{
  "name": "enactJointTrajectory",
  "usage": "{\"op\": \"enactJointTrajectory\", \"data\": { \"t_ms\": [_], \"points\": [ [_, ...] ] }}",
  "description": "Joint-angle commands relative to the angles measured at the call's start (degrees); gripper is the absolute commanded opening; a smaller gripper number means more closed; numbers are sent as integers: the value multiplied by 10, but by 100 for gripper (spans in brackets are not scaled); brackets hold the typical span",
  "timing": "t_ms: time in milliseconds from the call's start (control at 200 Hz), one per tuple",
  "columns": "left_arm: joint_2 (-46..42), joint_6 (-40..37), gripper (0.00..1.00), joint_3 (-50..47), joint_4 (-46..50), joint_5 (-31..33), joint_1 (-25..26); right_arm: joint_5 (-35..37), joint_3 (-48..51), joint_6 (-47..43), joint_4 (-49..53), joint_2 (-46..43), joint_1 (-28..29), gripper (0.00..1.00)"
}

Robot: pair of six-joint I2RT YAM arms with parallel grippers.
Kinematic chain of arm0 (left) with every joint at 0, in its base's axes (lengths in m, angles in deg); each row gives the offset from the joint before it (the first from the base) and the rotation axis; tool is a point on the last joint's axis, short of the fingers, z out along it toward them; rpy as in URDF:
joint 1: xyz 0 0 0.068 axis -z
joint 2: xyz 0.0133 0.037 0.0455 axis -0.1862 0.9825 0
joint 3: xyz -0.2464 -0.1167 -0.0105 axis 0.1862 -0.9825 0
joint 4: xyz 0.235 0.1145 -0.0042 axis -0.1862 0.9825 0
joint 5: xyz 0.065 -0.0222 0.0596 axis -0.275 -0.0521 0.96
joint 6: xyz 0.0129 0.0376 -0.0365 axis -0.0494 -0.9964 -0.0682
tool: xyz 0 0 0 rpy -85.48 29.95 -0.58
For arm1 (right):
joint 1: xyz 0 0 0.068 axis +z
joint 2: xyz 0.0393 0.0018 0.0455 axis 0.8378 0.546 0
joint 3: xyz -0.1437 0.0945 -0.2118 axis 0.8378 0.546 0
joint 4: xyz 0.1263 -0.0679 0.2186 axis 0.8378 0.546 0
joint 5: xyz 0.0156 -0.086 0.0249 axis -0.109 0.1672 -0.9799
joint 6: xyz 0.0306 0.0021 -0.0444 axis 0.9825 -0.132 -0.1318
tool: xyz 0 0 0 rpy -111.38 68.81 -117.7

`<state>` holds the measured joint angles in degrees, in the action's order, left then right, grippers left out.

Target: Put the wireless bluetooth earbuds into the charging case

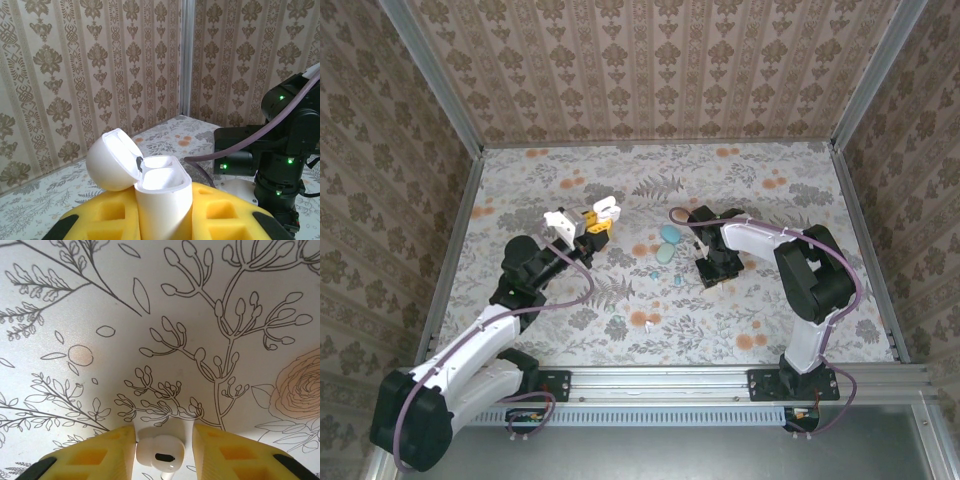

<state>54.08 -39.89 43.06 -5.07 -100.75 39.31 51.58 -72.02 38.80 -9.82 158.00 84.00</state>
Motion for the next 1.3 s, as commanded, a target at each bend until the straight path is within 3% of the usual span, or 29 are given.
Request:
{"op": "enactJointTrajectory", "data": {
  "t_ms": [0,310,730,1295],
  "points": [
    [1,8,18,24,-18,-11,4,-7,17,3,25,-8,-4,38],
    [5,8,18,25,-19,-10,5,-9,26,3,22,12,-5,35],
    [9,6,18,27,-19,-10,5,-16,22,7,32,-27,-7,40],
    [10,5,18,26,-19,-9,6,-17,7,2,13,-2,-8,38]
  ]
}}
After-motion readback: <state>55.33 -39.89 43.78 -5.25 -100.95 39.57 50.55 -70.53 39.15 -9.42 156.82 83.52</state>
